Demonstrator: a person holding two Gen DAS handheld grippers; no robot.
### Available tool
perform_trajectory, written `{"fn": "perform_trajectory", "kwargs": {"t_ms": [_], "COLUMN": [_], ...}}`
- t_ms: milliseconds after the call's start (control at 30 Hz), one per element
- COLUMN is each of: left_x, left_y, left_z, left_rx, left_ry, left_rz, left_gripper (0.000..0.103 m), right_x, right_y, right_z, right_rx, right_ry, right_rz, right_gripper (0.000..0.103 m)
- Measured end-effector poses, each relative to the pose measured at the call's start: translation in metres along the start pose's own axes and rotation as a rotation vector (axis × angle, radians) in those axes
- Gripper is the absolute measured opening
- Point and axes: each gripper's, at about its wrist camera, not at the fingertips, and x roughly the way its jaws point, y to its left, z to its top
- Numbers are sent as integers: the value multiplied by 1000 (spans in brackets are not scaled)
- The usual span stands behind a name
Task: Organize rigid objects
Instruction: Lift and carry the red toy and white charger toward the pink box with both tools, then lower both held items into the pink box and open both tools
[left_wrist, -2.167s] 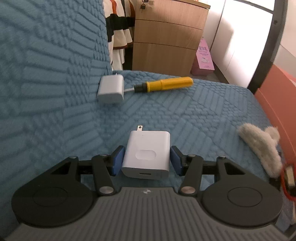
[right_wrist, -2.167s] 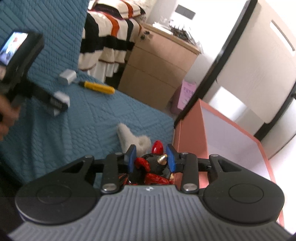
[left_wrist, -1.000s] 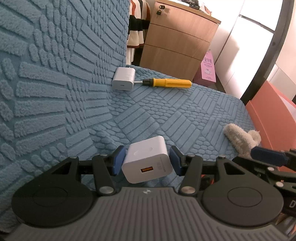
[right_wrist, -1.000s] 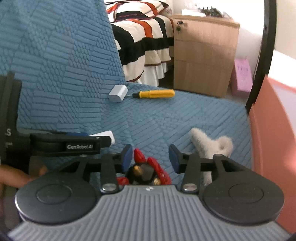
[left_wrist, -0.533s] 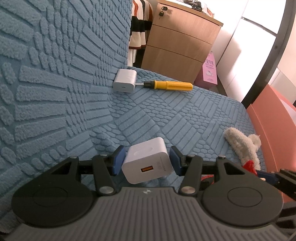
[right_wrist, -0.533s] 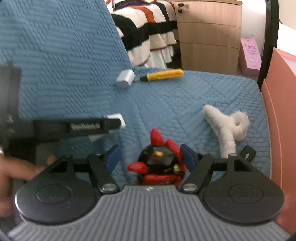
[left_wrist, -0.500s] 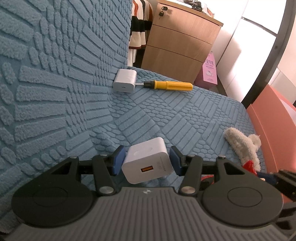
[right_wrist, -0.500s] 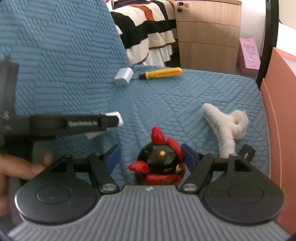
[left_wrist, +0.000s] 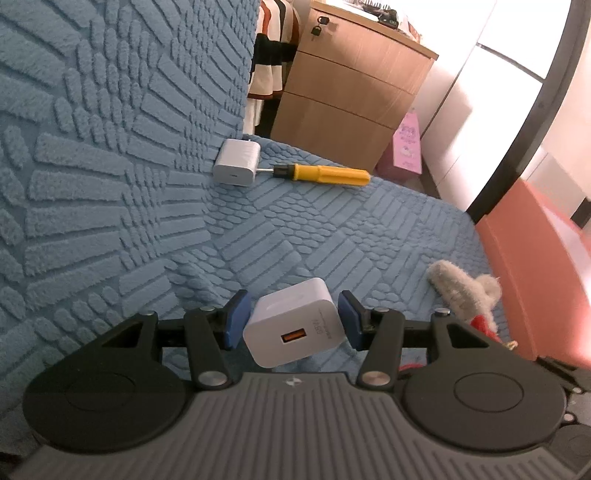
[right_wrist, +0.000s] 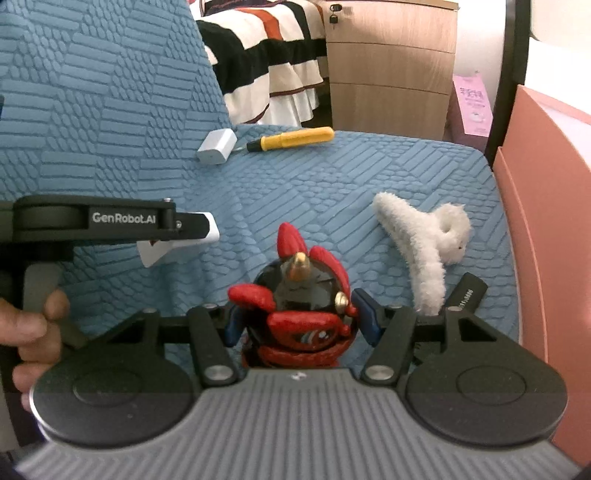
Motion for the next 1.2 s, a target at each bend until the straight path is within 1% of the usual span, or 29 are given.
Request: {"fn": "perform_trajectory", "kwargs": {"t_ms": [200,333,500,567,667,867,1200], "left_x": [-7,-14,-31,-40,-52,-76,-103], "left_y": [-5,-15,-32,-40,-57,-95,-159], "left_z": [1,4,15,22,33,55,92], "left_rx": [-6,8,4,1,24,73,100], "left_ry": [-9,-20,-50,-62,-76,-93,-103], "left_rz": [-10,-25,-43,-63,-79,-129,-237], "left_gripper": [58,58,58,58,58,58,58], "right_x": [-9,-19,-43,-54,-71,-100,-157], "right_y": [-3,-9,-16,-19,-25,-45,-91], "right_z": [2,8,24,33,45,67,101], "right_rx": [9,18,5,0,-1,9,38], "right_ry": [-27,-42,-78,-95,-127,-162,-262], "right_rz": [-6,-11,-8,2,6,-6,-70], "right_gripper": [63,63,63,63,63,63,63]}}
